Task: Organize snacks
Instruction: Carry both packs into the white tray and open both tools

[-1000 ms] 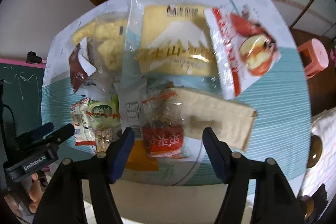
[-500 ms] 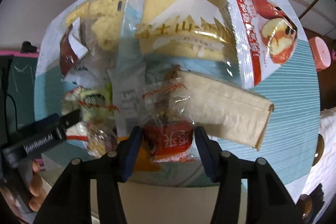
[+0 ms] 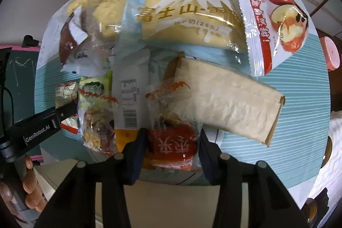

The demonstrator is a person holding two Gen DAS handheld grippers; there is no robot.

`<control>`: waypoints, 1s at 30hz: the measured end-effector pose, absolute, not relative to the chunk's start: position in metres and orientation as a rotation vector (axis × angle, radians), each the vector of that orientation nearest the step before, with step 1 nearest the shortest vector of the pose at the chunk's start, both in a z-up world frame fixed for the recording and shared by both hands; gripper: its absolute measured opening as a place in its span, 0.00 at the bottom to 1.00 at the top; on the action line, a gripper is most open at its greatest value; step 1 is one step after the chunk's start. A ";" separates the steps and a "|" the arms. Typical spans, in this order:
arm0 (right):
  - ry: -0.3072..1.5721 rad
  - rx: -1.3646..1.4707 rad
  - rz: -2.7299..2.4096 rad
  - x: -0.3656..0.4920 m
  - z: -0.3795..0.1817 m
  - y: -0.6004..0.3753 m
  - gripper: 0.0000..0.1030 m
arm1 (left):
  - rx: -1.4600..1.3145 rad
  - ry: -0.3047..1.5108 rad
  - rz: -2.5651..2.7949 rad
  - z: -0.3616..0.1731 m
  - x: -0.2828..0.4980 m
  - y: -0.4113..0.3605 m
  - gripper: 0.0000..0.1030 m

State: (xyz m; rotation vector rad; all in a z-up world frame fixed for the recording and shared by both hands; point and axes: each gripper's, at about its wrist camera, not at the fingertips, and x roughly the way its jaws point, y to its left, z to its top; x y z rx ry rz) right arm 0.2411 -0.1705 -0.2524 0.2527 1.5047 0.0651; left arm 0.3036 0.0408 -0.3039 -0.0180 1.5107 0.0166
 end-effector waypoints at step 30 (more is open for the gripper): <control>0.914 0.352 0.105 0.019 -0.086 -0.180 0.45 | 0.041 0.838 -0.272 -0.086 0.012 0.026 0.44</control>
